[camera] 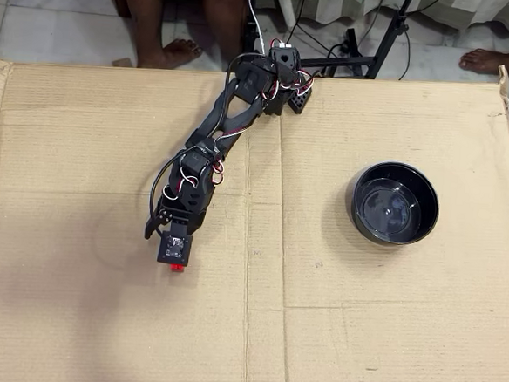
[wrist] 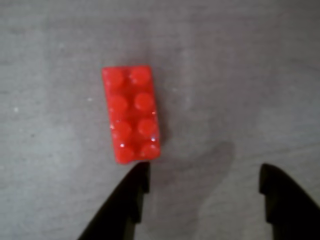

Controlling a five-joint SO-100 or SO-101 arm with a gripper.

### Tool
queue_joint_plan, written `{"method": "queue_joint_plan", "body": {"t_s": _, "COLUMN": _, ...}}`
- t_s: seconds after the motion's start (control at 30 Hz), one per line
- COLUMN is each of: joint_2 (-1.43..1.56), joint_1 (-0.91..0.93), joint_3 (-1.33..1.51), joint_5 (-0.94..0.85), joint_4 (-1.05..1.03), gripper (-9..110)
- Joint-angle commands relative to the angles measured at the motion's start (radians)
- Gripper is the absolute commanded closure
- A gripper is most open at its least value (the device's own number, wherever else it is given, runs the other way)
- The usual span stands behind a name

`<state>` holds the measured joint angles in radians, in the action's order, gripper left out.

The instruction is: Grasp a lego block and put it in the bin.

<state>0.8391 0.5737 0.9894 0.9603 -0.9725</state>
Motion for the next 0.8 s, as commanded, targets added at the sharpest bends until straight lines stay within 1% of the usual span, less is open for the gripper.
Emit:
{"method": "queue_joint_plan", "body": {"t_s": 0.0, "joint_2": 0.017, "joint_1": -0.015, "joint_3": -0.041, "joint_5": 0.005, "joint_4": 0.009, "gripper": 77}}
{"method": "queue_joint_plan", "body": {"t_s": 0.43, "joint_2": -0.002, "joint_1": -0.066, "joint_3": -0.034, "joint_5": 0.008, "joint_4": 0.008, "gripper": 77}}
{"method": "queue_joint_plan", "body": {"t_s": 0.53, "joint_2": -0.014, "joint_1": -0.064, "joint_3": -0.037, "joint_5": -0.005, "joint_4": 0.003, "gripper": 84}}
{"method": "queue_joint_plan", "body": {"t_s": 0.6, "joint_2": -0.006, "joint_1": -0.060, "joint_3": -0.037, "joint_5": -0.011, "joint_4": -0.005, "gripper": 86}}
{"method": "queue_joint_plan", "body": {"t_s": 0.77, "joint_2": 0.066, "joint_1": -0.061, "joint_3": -0.034, "joint_5": 0.002, "joint_4": -0.017, "gripper": 83}}
